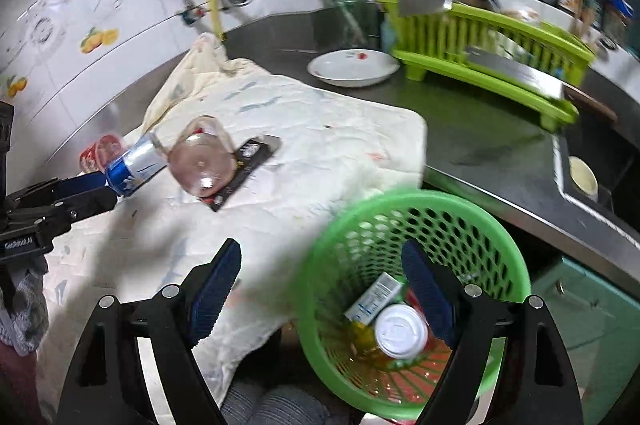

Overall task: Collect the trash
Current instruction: 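Move the right tool to the yellow-red drink bottle while the left tool approaches the blue can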

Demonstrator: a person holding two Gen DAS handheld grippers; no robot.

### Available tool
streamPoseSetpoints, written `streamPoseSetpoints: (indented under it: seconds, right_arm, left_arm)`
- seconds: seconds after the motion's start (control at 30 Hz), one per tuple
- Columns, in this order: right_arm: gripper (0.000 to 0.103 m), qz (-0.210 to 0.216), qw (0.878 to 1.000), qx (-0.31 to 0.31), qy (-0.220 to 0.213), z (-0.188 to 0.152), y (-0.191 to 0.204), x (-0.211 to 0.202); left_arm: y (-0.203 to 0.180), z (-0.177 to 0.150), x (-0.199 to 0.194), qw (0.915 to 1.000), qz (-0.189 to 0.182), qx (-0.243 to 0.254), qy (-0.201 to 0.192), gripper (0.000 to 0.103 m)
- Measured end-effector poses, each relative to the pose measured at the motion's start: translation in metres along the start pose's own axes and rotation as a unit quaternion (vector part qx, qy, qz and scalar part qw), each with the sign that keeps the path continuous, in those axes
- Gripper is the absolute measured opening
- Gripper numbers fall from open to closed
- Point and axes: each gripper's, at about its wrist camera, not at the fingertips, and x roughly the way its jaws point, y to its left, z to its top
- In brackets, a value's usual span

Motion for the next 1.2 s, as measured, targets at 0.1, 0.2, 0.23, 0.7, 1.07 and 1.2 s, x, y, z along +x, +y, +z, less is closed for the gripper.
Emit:
streamPoseSetpoints:
  seconds: [0.1,0.2,0.23,0.7,1.07,1.2]
  right_arm:
    - [0.079,0.007,1.0,-0.018,0.006,0.012,0.016,0.01]
    - [0.079,0.021,0.999,-0.027,0.013,0.025,0.029,0.02]
    - [0.079,0.025,0.999,-0.03,0.016,0.029,0.034,0.023]
    - [0.079,0.041,0.989,-0.125,0.062,0.099,0.102,0.071]
    - [0.079,0.009,0.97,-0.214,0.116,0.133,0.145,0.135]
    - [0.079,0.003,0.964,-0.226,0.138,0.137,0.148,0.155]
  left_arm:
    - [0.022,0.001,-0.005,0.9998,0.021,-0.007,-0.001,0.067]
    - [0.048,0.003,-0.011,0.9989,0.043,-0.018,-0.001,0.067]
    - [0.054,0.003,-0.013,0.9985,0.05,-0.023,-0.002,0.067]
    - [0.128,0.008,-0.005,0.9951,0.086,-0.046,0.018,0.067]
    - [0.152,0.02,0.021,0.9953,0.087,-0.026,0.034,0.067]
    - [0.156,0.024,0.028,0.9952,0.086,-0.018,0.042,0.067]
